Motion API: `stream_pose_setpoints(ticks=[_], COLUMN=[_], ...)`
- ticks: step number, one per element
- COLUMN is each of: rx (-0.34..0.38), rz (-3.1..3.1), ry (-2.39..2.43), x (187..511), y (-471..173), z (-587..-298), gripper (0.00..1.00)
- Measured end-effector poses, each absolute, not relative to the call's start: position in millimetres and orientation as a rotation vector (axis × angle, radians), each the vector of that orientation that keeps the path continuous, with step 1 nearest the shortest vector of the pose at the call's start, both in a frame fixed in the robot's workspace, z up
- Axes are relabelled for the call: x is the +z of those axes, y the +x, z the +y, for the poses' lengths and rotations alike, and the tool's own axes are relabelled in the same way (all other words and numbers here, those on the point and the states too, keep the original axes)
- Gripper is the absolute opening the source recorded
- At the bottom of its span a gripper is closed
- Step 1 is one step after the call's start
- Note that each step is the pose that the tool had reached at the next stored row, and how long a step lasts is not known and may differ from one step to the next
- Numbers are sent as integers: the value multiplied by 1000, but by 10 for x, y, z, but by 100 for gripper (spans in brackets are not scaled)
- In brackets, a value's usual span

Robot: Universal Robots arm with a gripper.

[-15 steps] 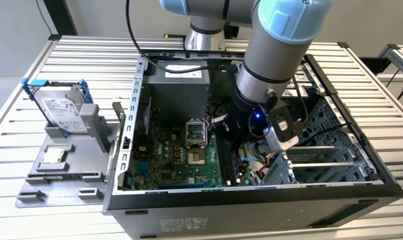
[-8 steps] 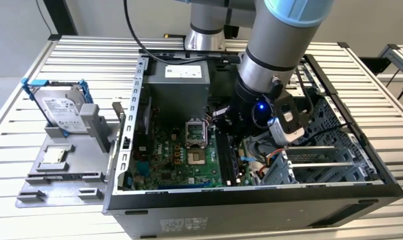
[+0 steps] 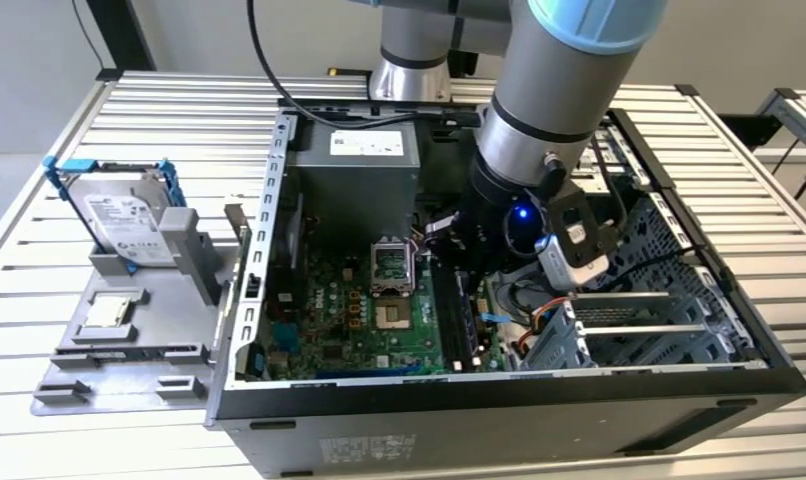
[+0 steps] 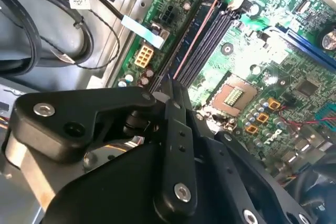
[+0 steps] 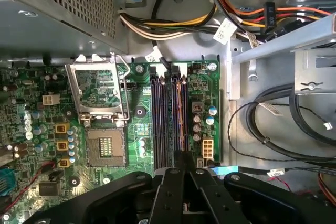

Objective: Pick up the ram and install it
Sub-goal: 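Insert the ram into the slot, then press down the ram until it locks into place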

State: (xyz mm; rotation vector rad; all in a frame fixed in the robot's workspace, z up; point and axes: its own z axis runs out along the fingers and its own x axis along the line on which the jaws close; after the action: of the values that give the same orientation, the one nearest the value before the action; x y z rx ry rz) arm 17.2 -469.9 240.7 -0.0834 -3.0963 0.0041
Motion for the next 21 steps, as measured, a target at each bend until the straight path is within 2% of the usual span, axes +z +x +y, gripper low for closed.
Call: stream_pose_setpoints(ticks=[9, 12, 13, 21], rx=[3, -75, -81, -77], rz=[-3096, -3094, -3094, -3091], ry=[-83, -72, -65, 102], x=[2407, 2408, 2408, 2410], y=[172, 173, 173, 173], z=[-4698, -4698, -4697, -4698], gripper=[0, 0, 0, 0])
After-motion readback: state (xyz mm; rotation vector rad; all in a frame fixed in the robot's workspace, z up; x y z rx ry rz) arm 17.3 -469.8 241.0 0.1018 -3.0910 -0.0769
